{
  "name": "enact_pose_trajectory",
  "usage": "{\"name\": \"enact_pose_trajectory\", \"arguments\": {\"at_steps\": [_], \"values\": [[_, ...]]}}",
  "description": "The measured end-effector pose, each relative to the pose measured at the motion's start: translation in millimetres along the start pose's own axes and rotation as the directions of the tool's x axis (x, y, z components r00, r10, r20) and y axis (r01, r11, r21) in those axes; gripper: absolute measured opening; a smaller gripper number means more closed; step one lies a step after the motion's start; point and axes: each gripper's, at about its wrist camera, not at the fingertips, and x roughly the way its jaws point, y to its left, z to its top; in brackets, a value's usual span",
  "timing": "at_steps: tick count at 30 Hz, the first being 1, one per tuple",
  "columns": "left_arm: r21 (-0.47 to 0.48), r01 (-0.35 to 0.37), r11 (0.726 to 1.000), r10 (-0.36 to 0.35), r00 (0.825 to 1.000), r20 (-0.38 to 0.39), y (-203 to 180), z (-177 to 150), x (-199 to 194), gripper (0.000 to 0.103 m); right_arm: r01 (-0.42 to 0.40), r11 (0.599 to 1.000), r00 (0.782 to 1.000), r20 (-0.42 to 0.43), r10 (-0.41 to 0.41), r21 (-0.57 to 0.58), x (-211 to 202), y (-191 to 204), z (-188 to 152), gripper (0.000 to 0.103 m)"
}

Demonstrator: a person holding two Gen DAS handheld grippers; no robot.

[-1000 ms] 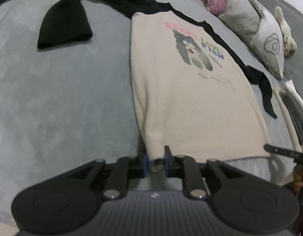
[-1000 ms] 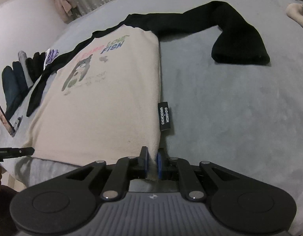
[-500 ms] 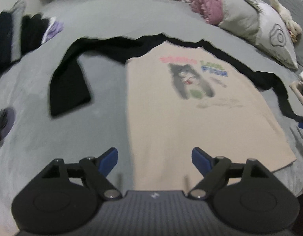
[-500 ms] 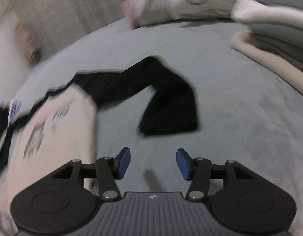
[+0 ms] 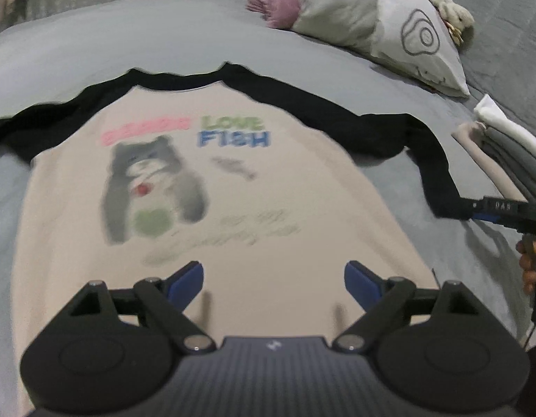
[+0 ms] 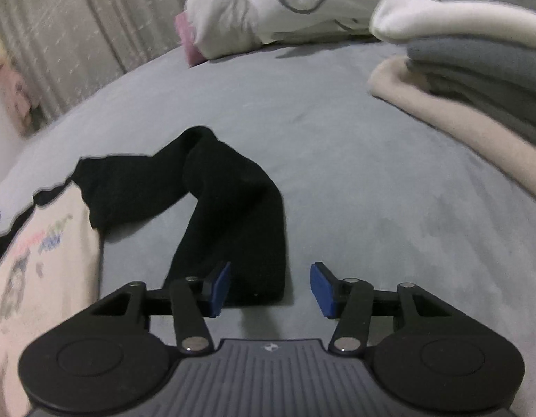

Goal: Fold clothes
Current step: 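Grasp the black sleeve with the right tool and lift it toward the body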

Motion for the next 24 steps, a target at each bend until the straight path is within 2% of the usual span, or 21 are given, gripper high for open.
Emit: {"name": "enact_pose_trajectory", "arguments": {"at_steps": [2,3,5,6,9,12,13,17,19,23,24], "values": [[0.013,0.002,1.000,-0.002,1.000,0.006,-10,5,13,0.088,0.015,0.994,1.000,0.008,-0.015,-0.106,1,9,-3,0.020],[0.011,0.013,1.000,-0.013,1.000,0.012,-14,6,21,0.088,0.011,0.989,1.000,0.010,-0.010,-0.145,2,12,-4,0.010],[-0.008,0.034,0.999,-0.034,0.999,0.014,-20,7,34,0.088,0.029,0.974,0.999,0.024,-0.024,-0.225,-2,18,-4,0.005],[-0.014,0.039,0.999,-0.039,0.999,0.007,-22,6,39,0.088,0.041,0.970,0.999,0.032,-0.034,-0.241,-4,18,-3,0.004],[0.015,0.026,1.000,-0.026,1.000,0.003,-30,5,51,0.092,0.176,0.925,0.983,0.114,-0.146,-0.336,-14,18,5,0.004],[0.072,0.006,0.997,-0.006,1.000,0.002,-38,6,57,0.093,0.343,0.863,0.937,0.196,-0.289,-0.370,-14,6,22,0.004],[0.079,0.006,0.997,-0.006,1.000,0.000,-39,8,58,0.093,0.384,0.856,0.920,0.217,-0.326,-0.345,-11,-5,33,0.004],[0.094,0.014,0.995,-0.013,1.000,-0.011,-33,25,60,0.093,0.442,0.855,0.893,0.223,-0.391,-0.272,-1,-36,52,0.004],[0.107,-0.001,0.994,0.002,1.000,-0.001,-26,46,63,0.093,0.472,0.850,0.878,0.216,-0.428,-0.234,6,-54,57,0.004],[0.154,-0.059,0.986,0.051,0.997,0.049,-19,90,71,0.093,0.481,0.853,0.870,0.224,-0.438,-0.201,10,-71,61,0.004],[0.195,-0.081,0.977,0.068,0.995,0.074,-21,107,76,0.093,0.484,0.851,0.869,0.225,-0.441,-0.203,11,-73,61,0.004]]}}
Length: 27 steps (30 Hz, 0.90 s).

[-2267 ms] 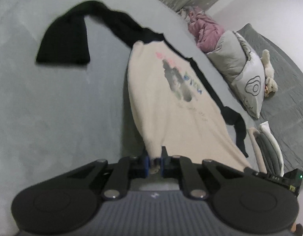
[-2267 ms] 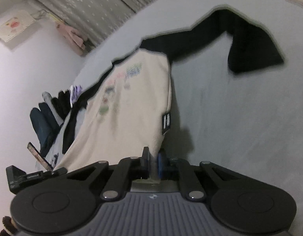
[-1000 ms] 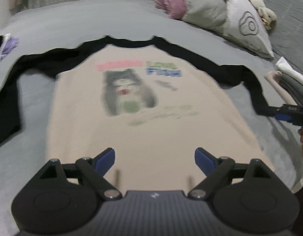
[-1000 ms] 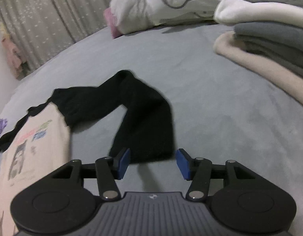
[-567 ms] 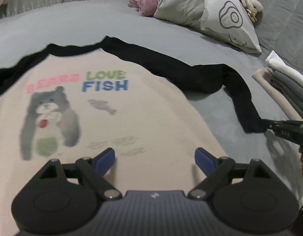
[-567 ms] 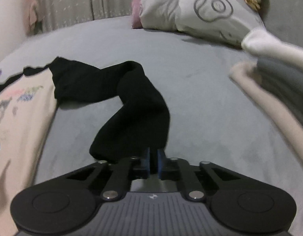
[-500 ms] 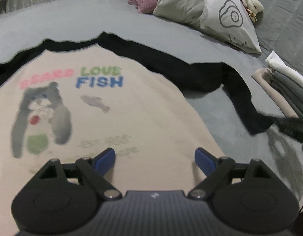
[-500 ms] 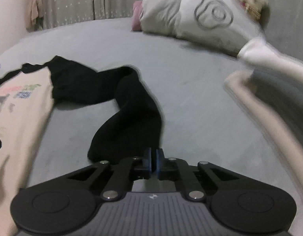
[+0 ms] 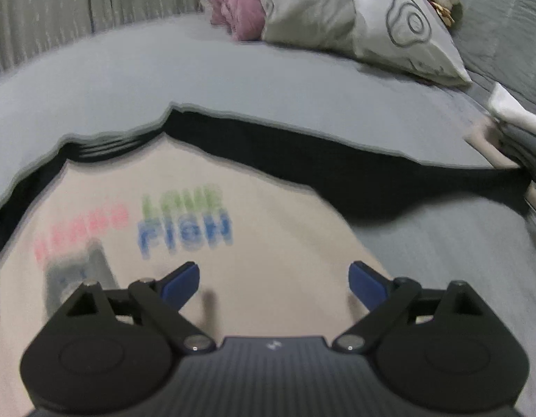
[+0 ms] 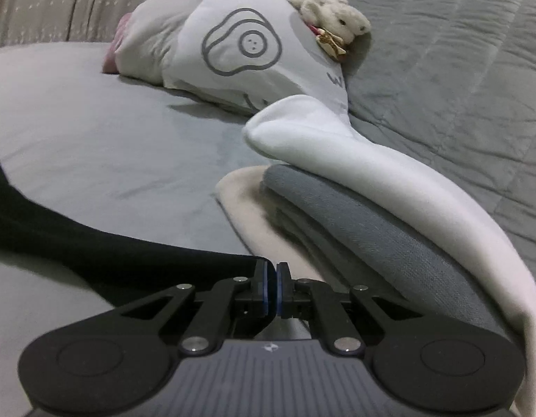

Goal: Fold clothes
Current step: 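Grasp the black sleeve with the right tool and lift it toward the body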

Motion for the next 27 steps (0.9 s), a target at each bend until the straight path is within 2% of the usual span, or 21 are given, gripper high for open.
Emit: {"name": "enact_pose_trajectory", "arguments": {"at_steps": [3,5,7,9,12,15,17,18,19,20,21,23,25,26,27], "values": [[0.134,-0.019,0.991,0.014,0.999,0.034,-7,37,22,0.093,-0.015,1.000,1.000,-0.026,0.015,-0.021,-1,-1,1,0.004],[0.248,-0.014,0.969,-0.001,0.998,0.062,-15,60,41,0.093,-0.029,0.999,0.999,-0.045,0.027,-0.033,-2,-2,1,0.004],[0.305,0.006,0.952,-0.028,0.997,0.068,-23,68,52,0.088,-0.034,0.999,0.998,-0.055,0.032,-0.025,-1,-3,1,0.004],[0.383,0.066,0.921,-0.088,0.995,0.041,-38,83,74,0.083,-0.045,0.999,0.997,-0.064,0.046,0.008,1,-6,2,0.004],[0.449,0.108,0.887,-0.116,0.993,-0.009,-59,92,102,0.072,-0.060,0.998,0.996,-0.069,0.061,0.023,0,-9,3,0.004],[0.504,0.149,0.851,-0.127,0.989,-0.078,-71,94,127,0.071,-0.078,0.997,0.993,-0.087,0.080,0.025,4,-12,1,0.004],[0.513,0.171,0.841,-0.134,0.985,-0.109,-73,92,136,0.070,-0.098,0.995,0.989,-0.106,0.100,0.024,10,-13,2,0.004],[0.497,0.196,0.845,-0.158,0.980,-0.118,-70,92,140,0.061,-0.107,0.994,0.988,-0.112,0.109,0.026,13,-15,3,0.004],[0.470,0.226,0.853,-0.188,0.974,-0.127,-66,93,141,0.033,-0.114,0.993,0.986,-0.118,0.116,0.029,15,-16,3,0.004],[0.442,0.256,0.860,-0.219,0.966,-0.135,-62,93,143,0.017,-0.122,0.992,0.984,-0.123,0.126,0.037,17,-17,3,0.004],[0.394,0.268,0.879,-0.239,0.963,-0.123,-57,94,143,0.006,-0.127,0.991,0.983,-0.124,0.132,0.046,18,-19,2,0.004],[0.399,0.255,0.881,-0.237,0.967,-0.095,-54,92,141,0.004,-0.140,0.986,0.983,-0.106,0.149,0.089,19,-24,4,0.004],[0.421,0.167,0.892,-0.197,0.980,0.028,-56,86,134,0.004,-0.148,0.981,0.985,-0.071,0.158,0.128,18,-29,8,0.004],[0.400,0.106,0.910,-0.160,0.982,0.105,-57,85,131,0.004,-0.151,0.978,0.985,-0.055,0.161,0.145,17,-31,9,0.004],[0.381,0.082,0.921,-0.140,0.982,0.128,-56,85,131,0.004,-0.155,0.975,0.986,-0.039,0.163,0.162,16,-33,10,0.004]]}}
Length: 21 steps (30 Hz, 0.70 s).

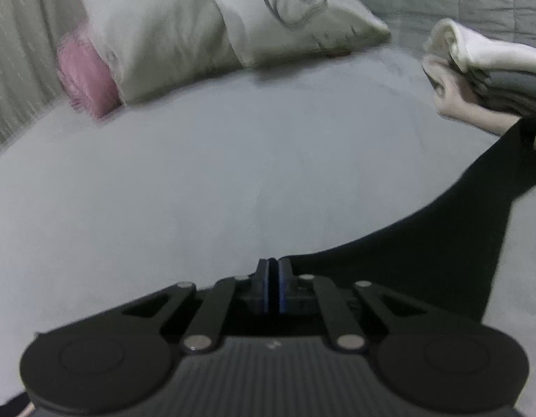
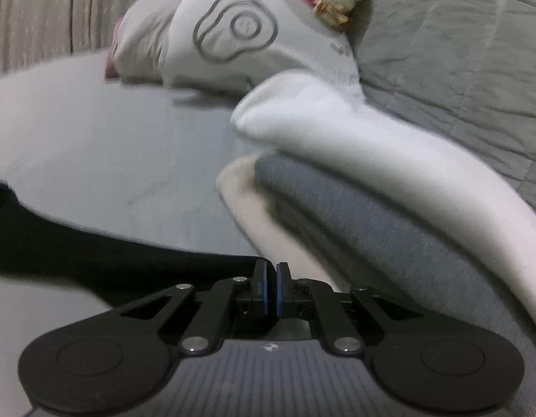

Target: Fold clothes

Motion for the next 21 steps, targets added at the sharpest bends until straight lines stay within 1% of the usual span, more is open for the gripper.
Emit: {"name": "enact_pose_trajectory", "arguments": {"at_steps": [1,2,3,4,5,6,7,8,9,10,12,15,16,17,18,19,21], "values": [[-0.020,-0.034,0.999,0.034,0.999,0.003,0,-2,2,0.006,-0.003,1.000,1.000,0.007,0.003,0.013,0,0,1,0.004],[-0.025,-0.062,0.998,0.061,0.998,-0.014,-1,-3,7,0.010,-0.002,1.000,1.000,0.008,0.002,0.017,2,0,1,0.004],[-0.022,-0.072,0.997,0.071,0.997,-0.031,-3,-4,11,0.013,0.002,1.000,1.000,0.006,-0.002,0.018,4,1,0,0.006],[-0.009,-0.099,0.995,0.099,0.994,-0.036,-8,-5,14,0.016,0.010,1.000,1.000,-0.006,-0.010,0.020,7,2,-1,0.013],[0.003,-0.126,0.992,0.126,0.991,-0.041,-13,-7,17,0.019,0.021,1.000,1.000,-0.016,-0.021,0.023,8,2,-2,0.018],[0.000,-0.138,0.990,0.138,0.990,-0.040,-15,-6,16,0.030,0.028,0.999,0.999,-0.018,-0.027,0.026,8,2,-2,0.025],[-0.017,-0.136,0.991,0.135,0.990,-0.039,-15,-4,13,0.044,0.034,0.999,0.999,-0.010,-0.034,0.033,3,-2,-2,0.027],[-0.034,-0.133,0.991,0.132,0.991,-0.037,-16,-3,11,0.050,0.033,0.998,0.999,-0.001,-0.033,0.049,-2,-7,-1,0.028],[-0.058,-0.119,0.991,0.119,0.993,-0.012,-17,-2,0,0.060,0.020,0.997,1.000,0.003,-0.020,0.072,-6,-13,-1,0.028],[-0.081,-0.105,0.991,0.106,0.994,0.013,-18,-2,-11,0.067,-0.006,0.995,1.000,0.001,0.006,0.097,-11,-20,-3,0.028],[-0.086,-0.088,0.992,0.092,0.995,0.039,-23,-3,-24,0.068,-0.067,0.988,0.998,-0.011,0.069,0.142,-18,-31,-6,0.028],[-0.094,-0.043,0.995,0.049,0.997,0.065,-30,-7,-48,0.068,-0.149,0.973,0.985,-0.062,0.162,0.174,-23,-37,-14,0.028],[-0.092,-0.019,0.996,0.025,0.997,0.071,-33,-11,-56,0.068,-0.181,0.965,0.975,-0.090,0.201,0.192,-22,-37,-18,0.028],[-0.090,-0.013,0.996,0.019,0.997,0.072,-33,-13,-59,0.068,-0.214,0.953,0.964,-0.111,0.242,0.217,-21,-38,-23,0.028],[-0.082,0.010,0.997,-0.004,0.997,0.074,-37,-19,-67,0.067,-0.235,0.942,0.956,-0.121,0.269,0.239,-19,-38,-27,0.028],[-0.071,0.038,0.997,-0.033,0.997,0.070,-43,-26,-75,0.067,-0.245,0.936,0.951,-0.125,0.282,0.252,-16,-37,-29,0.028],[-0.055,0.063,0.997,-0.059,0.996,0.060,-47,-34,-80,0.067,-0.266,0.921,0.940,-0.136,0.314,0.285,-7,-34,-31,0.028]]}}
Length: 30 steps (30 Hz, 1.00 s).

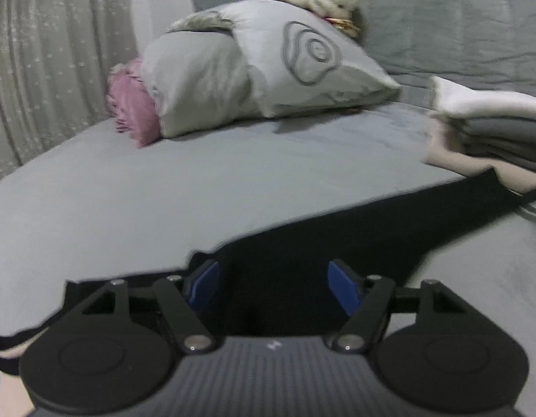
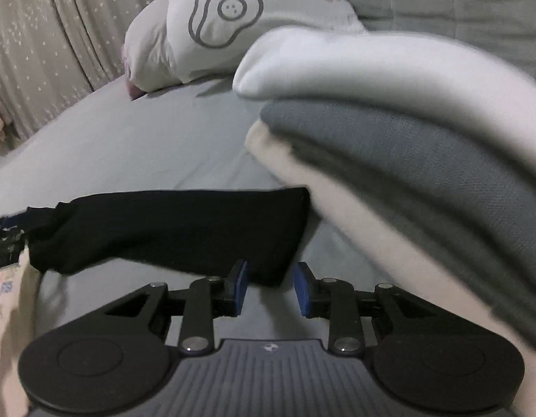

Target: Fold clothes

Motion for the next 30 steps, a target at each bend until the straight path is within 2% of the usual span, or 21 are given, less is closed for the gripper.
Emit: {"name": "enact_pose_trajectory", "arguments": {"at_steps": [2,4,6,10,13,16,19,22,24,27,30], "values": [[0.027,0.011,1.000,-0.011,1.000,-0.027,-5,-9,-2,0.067,-0.026,0.999,0.999,-0.018,0.027,0.036,10,-3,0,0.026],[0.062,0.004,0.998,-0.001,0.999,-0.053,-11,-15,-2,0.066,-0.034,0.997,0.999,-0.014,0.035,0.062,14,-7,0,0.016],[0.087,0.003,0.996,0.002,0.998,-0.058,-15,-18,-3,0.066,-0.054,0.995,0.999,0.009,0.054,0.082,8,-12,1,0.014],[0.106,0.020,0.994,-0.016,0.999,-0.044,-22,-16,-7,0.067,-0.019,0.995,0.996,0.087,0.010,0.100,-18,-20,7,0.013],[0.113,0.044,0.993,-0.037,0.997,-0.060,-29,-13,-2,0.068,0.029,0.994,0.995,0.088,-0.039,0.107,-22,-25,10,0.014],[0.116,0.101,0.988,-0.079,0.981,-0.178,-35,-17,13,0.069,0.108,0.992,0.994,0.028,-0.110,0.057,-10,-22,9,0.014],[0.110,0.096,0.989,-0.077,0.983,-0.168,-36,-19,13,0.070,0.160,0.987,0.987,-0.021,-0.160,-0.004,0,-14,7,0.017],[0.070,0.092,0.993,-0.081,0.986,-0.143,-34,-17,7,0.070,0.148,0.989,0.988,-0.032,-0.148,-0.007,-7,-16,8,0.028],[0.066,0.098,0.993,-0.090,0.988,-0.122,-36,-17,3,0.070,0.139,0.990,0.990,-0.007,-0.139,0.010,-16,-19,9,0.032],[0.059,0.104,0.993,-0.097,0.989,-0.115,-39,-17,2,0.071,0.105,0.993,0.990,0.084,-0.109,0.056,-29,-27,13,0.032],[0.041,0.102,0.994,-0.097,0.989,-0.114,-44,-19,7,0.073,0.068,0.992,0.985,0.152,-0.083,0.102,-24,-33,20,0.032]]}}
